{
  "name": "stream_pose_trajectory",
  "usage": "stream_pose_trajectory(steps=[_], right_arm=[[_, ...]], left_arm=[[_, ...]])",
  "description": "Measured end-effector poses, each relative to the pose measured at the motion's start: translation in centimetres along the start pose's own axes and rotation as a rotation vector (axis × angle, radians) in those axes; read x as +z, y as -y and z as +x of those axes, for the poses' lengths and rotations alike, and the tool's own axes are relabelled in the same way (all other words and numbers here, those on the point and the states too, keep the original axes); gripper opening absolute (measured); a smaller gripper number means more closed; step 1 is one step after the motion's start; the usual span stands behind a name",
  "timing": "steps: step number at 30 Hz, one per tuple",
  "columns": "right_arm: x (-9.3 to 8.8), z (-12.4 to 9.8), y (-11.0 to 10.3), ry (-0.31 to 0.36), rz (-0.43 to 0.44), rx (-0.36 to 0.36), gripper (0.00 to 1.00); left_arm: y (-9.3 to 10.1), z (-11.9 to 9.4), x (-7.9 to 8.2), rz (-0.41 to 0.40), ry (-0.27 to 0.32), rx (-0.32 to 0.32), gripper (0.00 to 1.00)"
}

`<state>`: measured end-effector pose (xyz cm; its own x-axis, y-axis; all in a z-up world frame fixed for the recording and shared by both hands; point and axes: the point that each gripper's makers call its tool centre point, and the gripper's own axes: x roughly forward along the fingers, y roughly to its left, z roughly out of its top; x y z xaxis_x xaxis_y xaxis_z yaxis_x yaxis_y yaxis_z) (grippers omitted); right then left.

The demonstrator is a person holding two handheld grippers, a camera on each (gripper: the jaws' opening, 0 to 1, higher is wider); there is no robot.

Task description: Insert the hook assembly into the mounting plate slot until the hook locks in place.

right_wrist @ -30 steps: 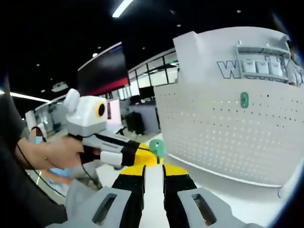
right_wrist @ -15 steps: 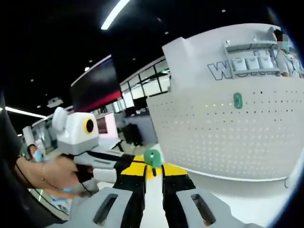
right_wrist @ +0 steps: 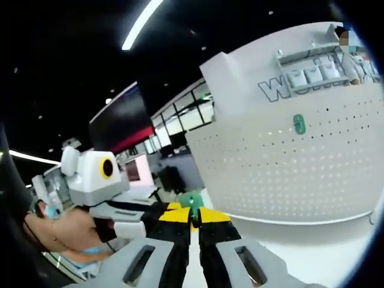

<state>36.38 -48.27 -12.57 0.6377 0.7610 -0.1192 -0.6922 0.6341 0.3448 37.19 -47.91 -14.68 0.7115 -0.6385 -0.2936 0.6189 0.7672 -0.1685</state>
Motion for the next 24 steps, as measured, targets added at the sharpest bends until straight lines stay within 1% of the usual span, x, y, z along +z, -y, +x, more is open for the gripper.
stream_pose_trajectory(steps=[3,5,8,10,11,12,15,17,19,21,24], right_arm=[[0.2,0.0,-0.1,0.010,0.009,0.003,0.02],[0.2,0.0,-0.2,0.007,0.004,0.003,0.01],[0.0,0.1,-0.4,-0.007,-0.042,-0.007,0.01],[-0.1,0.2,-0.3,-0.012,-0.046,-0.011,0.00],[-0.3,0.3,-0.2,-0.024,-0.057,-0.017,0.00],[-0.5,0.3,-0.2,-0.038,-0.070,-0.022,0.00],[-0.7,0.3,-0.2,-0.049,-0.110,-0.030,0.00],[-0.7,0.2,-0.1,-0.049,-0.110,-0.030,0.00],[-0.6,0.2,0.2,-0.049,-0.107,-0.039,0.00],[-0.6,0.2,0.3,-0.052,-0.106,-0.041,0.00],[-0.5,0.1,0.5,-0.055,-0.124,-0.050,0.00]], left_arm=[[0.0,-0.1,0.3,0.036,-0.007,0.011,0.02],[-0.1,-0.2,0.3,0.053,-0.018,0.013,0.02],[-0.1,-0.1,0.0,0.076,-0.027,0.009,0.03],[-0.2,-0.1,-0.2,0.095,-0.026,0.013,0.04],[-0.2,0.0,-0.3,0.108,-0.031,0.014,0.04],[-0.2,0.1,-0.7,0.138,-0.050,0.015,0.04],[-0.1,0.2,-0.9,0.188,-0.055,0.016,0.06],[0.2,0.1,-0.9,0.181,-0.056,0.002,0.09],[0.5,0.2,-1.1,0.169,-0.066,-0.021,0.16],[0.6,0.3,-1.5,0.179,-0.073,-0.020,0.21],[0.7,0.3,-1.8,0.169,-0.081,-0.026,0.35]])
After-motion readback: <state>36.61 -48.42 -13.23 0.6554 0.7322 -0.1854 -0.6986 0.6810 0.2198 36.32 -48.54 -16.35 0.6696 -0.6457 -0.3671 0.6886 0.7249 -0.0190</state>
